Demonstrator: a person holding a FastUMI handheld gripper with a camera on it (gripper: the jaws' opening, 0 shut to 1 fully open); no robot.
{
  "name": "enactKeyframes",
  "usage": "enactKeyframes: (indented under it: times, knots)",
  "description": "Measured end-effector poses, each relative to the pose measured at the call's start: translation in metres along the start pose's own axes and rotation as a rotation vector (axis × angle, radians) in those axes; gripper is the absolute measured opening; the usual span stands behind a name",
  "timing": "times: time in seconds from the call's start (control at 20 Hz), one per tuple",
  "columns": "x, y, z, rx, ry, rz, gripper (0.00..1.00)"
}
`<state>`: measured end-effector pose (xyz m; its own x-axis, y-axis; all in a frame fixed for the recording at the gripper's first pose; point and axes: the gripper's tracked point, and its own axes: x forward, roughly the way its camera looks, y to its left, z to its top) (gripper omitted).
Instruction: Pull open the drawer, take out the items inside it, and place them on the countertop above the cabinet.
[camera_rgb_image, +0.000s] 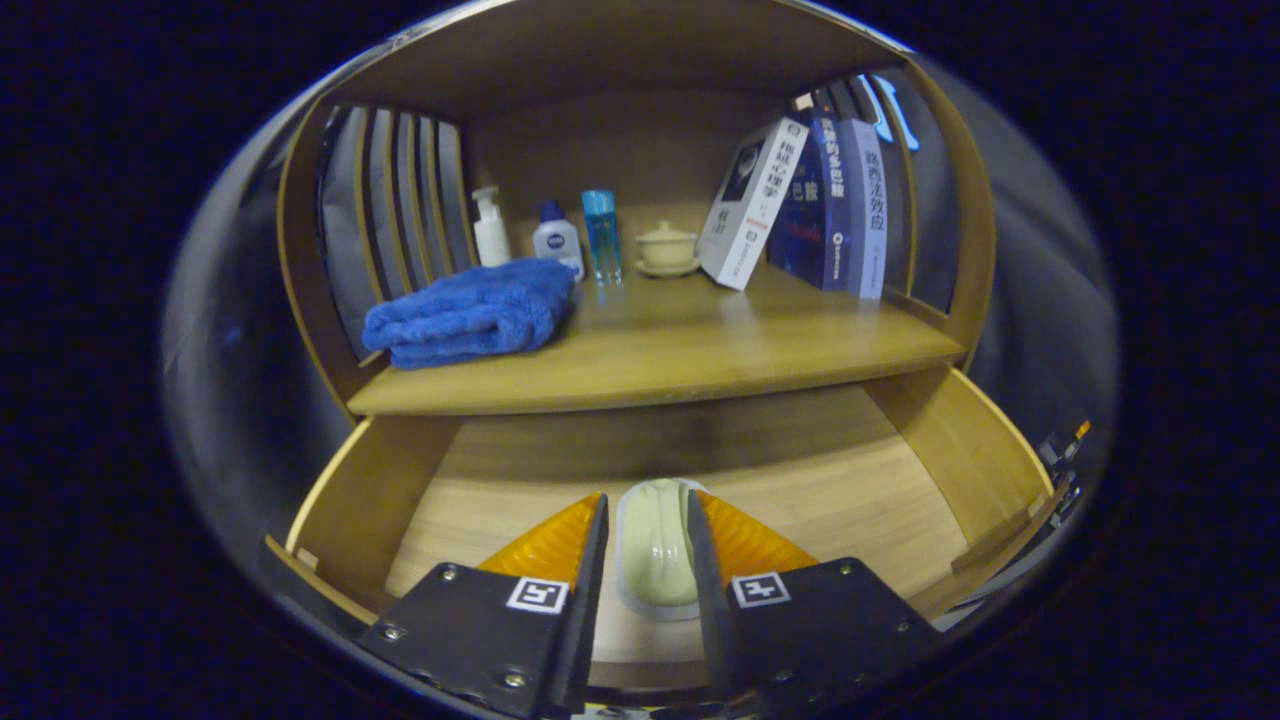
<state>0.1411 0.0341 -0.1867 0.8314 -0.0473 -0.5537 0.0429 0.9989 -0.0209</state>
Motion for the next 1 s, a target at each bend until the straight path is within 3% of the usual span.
enactKeyframes:
  times: [0.4,0.45,0.5,0.6,0.7,1.0]
  knots:
    - [0.025,-0.005,-0.036,-0.052,0.201,-0.010,0.45]
    - [0.029,-0.005,-0.037,-0.056,0.204,0.002,0.33]
    - [0.025,-0.004,-0.033,-0.054,0.196,0.006,0.21]
    - [0.023,-0.001,-0.028,-0.054,0.164,0.008,0.21]
    - [0.019,0.002,-0.027,-0.069,0.150,0.021,0.14]
    - [-0.013,0.006,0.001,-0.059,0.050,0.032,0.14]
